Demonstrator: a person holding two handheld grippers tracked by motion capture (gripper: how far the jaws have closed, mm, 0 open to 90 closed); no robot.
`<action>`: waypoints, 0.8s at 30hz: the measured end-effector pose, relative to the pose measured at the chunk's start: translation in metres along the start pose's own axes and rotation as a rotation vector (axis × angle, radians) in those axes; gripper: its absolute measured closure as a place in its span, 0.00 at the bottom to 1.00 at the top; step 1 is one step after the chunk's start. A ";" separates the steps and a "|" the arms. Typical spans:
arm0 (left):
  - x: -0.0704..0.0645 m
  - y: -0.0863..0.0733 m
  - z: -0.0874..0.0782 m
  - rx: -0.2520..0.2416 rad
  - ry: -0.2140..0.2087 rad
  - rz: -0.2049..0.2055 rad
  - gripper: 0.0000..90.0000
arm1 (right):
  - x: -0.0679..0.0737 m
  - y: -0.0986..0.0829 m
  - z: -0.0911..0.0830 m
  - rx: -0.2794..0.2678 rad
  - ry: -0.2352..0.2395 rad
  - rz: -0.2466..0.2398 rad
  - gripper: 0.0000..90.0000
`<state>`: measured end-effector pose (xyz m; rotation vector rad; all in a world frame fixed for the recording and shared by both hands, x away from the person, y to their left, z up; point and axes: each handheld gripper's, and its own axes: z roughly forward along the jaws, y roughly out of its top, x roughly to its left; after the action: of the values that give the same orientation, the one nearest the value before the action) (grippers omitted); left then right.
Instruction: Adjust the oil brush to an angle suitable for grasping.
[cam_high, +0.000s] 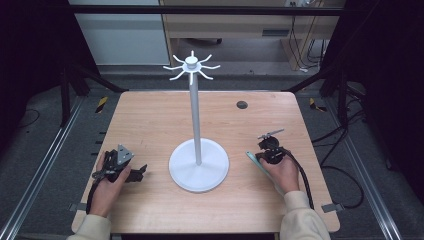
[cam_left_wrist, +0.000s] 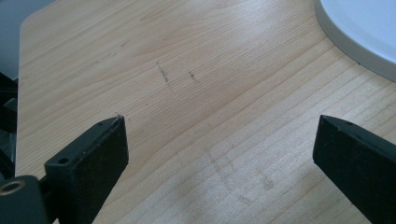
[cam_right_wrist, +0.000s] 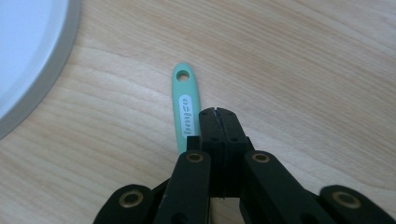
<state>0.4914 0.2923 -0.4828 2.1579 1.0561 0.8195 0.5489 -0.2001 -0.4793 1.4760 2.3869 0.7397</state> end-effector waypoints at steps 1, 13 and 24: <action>0.000 0.000 0.000 0.000 0.000 -0.001 0.03 | 0.002 0.000 0.000 -0.001 0.004 -0.012 1.00; 0.000 0.000 -0.001 0.001 0.002 0.005 0.03 | 0.021 0.000 -0.002 0.037 0.040 -0.092 1.00; 0.000 0.000 -0.001 0.005 0.007 0.008 0.03 | 0.024 -0.004 -0.023 0.051 0.019 -0.136 1.00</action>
<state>0.4905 0.2925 -0.4821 2.1660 1.0550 0.8292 0.5246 -0.1871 -0.4602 1.3149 2.5082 0.6692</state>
